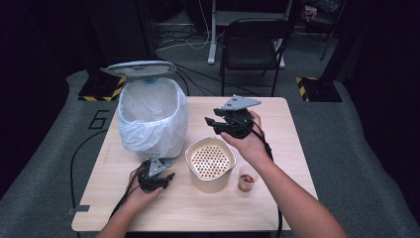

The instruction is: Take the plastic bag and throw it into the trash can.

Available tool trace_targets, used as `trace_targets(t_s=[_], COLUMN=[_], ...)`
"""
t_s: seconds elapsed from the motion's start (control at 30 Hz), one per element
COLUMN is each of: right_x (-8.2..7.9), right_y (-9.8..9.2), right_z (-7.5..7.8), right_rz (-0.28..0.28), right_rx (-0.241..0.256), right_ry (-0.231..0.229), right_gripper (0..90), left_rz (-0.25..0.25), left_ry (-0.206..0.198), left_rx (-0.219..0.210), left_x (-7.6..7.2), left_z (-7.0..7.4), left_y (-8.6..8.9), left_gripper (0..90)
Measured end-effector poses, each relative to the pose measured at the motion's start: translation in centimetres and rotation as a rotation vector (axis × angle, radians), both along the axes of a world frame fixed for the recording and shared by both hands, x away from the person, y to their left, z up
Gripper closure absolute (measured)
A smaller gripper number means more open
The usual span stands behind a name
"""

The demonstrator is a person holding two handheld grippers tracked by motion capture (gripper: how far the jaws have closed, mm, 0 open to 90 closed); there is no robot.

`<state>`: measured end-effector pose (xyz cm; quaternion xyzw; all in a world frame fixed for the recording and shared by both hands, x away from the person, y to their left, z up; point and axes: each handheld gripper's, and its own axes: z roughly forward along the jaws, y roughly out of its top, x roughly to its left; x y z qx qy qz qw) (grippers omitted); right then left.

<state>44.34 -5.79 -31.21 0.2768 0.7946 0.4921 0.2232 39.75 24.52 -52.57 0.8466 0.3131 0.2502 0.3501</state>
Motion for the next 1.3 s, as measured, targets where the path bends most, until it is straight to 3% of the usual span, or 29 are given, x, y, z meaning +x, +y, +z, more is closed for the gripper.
trace_targets(t_s=[0.3, 0.6, 0.87, 1.0, 1.07, 1.3], right_x=[-0.4, -0.9, -1.4, -1.7, -1.6, -2.0], right_y=[-2.0, -2.6, -3.2, -3.9, -4.1, -4.9], right_z=[-2.1, -3.6, -5.8, -7.3, -7.6, -8.8], right_rz=[-0.049, -0.056, -0.067, -0.082, -0.081, -0.101], right_rx=[-0.006, -0.026, -0.048, -0.037, -0.042, -0.017], right_ry=[0.008, 0.019, 0.053, 0.092, 0.079, 0.103], right_gripper=[60.3, 61.9, 61.9, 61.5, 61.5, 61.6], left_rz=[0.0, 0.001, 0.001, -0.003, 0.002, 0.001], left_ry=[-0.001, 0.0, 0.001, 0.003, -0.001, -0.001], left_rx=[-0.001, -0.001, -0.001, 0.002, -0.001, 0.0], left_x=[0.0, 0.0, 0.0, 0.0, 0.0, 0.0], left_z=[0.0, 0.0, 0.0, 0.0, 0.0, 0.0], left_y=[0.0, 0.0, 0.0, 0.0, 0.0, 0.0], left_gripper=[38.2, 38.2, 38.2, 38.1, 38.2, 38.2])
